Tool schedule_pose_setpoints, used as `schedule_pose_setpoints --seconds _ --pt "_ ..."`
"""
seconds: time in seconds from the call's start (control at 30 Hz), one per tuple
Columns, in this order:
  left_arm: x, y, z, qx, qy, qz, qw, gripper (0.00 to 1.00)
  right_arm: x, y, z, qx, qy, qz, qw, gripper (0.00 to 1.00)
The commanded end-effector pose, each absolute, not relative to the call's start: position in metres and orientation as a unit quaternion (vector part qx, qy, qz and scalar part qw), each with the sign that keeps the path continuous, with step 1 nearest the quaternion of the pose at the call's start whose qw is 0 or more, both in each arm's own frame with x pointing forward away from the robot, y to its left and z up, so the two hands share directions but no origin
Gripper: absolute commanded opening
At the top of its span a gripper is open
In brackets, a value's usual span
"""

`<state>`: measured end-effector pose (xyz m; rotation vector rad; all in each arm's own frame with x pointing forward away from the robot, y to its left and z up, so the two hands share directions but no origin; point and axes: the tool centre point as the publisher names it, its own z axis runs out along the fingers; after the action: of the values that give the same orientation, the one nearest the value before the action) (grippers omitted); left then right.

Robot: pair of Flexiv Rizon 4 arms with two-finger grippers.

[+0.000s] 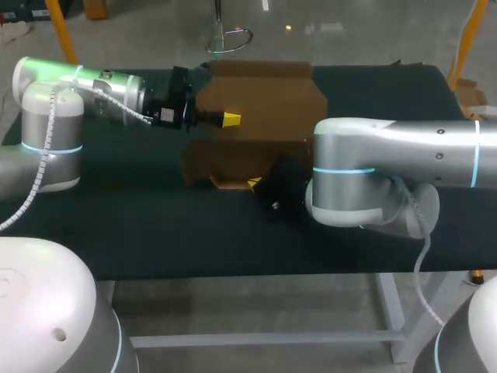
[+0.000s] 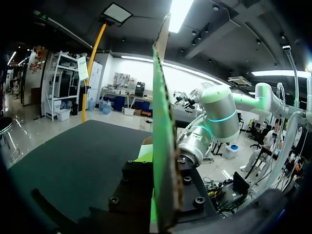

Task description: Assemble the packaging by folding the flat box into shape, placing the metal phone stand inside, and closing the box properly

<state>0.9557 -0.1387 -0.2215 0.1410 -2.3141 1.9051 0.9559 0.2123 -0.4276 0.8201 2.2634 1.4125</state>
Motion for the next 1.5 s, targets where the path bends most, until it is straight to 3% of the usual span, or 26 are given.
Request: schedule_pose_setpoints --seconds 0.03,1.5 --pt "0.953 -0.14 -0.226 0.05 -0.767 0.636 0.068 0.0 0.957 0.215 -0.432 0.29 0.799 0.496 0.176 0.0" --pt "0.94 -0.138 -0.237 0.078 -0.759 0.642 0.075 0.0 0.957 0.215 -0.432 0.29 0.799 0.496 0.176 0.0"
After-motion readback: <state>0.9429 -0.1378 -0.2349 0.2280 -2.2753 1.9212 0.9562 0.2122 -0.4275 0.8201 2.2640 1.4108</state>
